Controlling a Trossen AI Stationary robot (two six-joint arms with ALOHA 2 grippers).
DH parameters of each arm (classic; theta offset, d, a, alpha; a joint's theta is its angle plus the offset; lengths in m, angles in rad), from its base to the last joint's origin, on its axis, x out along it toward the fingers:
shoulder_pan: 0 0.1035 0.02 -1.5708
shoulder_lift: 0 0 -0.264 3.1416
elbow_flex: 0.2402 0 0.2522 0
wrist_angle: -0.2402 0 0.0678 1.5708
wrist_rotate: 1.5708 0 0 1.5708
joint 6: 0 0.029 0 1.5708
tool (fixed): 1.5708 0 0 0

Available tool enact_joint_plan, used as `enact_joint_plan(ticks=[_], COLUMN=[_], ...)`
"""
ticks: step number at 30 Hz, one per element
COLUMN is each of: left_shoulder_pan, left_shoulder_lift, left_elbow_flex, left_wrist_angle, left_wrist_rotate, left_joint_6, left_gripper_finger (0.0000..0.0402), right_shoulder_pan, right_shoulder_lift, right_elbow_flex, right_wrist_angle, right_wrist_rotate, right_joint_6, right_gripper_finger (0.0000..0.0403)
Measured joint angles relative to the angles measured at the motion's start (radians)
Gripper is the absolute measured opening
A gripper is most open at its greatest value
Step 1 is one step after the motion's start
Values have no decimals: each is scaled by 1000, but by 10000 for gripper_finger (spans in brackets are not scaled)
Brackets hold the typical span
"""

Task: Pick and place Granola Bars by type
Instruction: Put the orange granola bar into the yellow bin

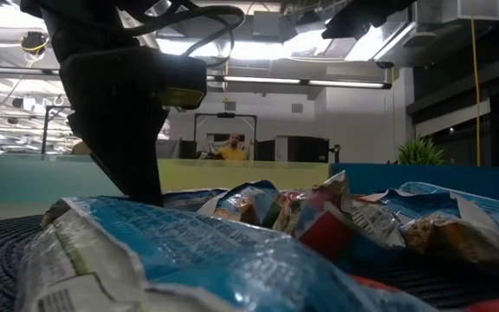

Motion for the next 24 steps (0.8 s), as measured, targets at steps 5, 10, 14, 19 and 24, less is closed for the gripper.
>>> enact_joint_plan(ticks=[5, 10, 14, 19, 24], left_shoulder_pan=[0, 0, 0, 25, 81], left_shoulder_lift=[0, 0, -17, -70, -155], left_elbow_flex=[7, 47, 105, 199, 290], left_wrist_angle=[-1, -35, -110, -234, -323], left_wrist_rotate=[28, 122, 168, 166, 97], left_joint_6=[0, 2, 52, 134, 187], left_gripper_finger=[91, 45, 16, 9, 15], right_shoulder_pan=[0, 0, 0, 0, 0], right_shoulder_lift=[0, 0, 0, 0, 0], right_elbow_flex=[0, 0, 0, 0, 0], right_wrist_angle=[0, 0, 0, 1, -8], right_wrist_rotate=[0, 0, 0, 0, 0], right_joint_6=[0, -2, -2, -3, -3], right_gripper_finger=[198, 198, 198, 198, 198])
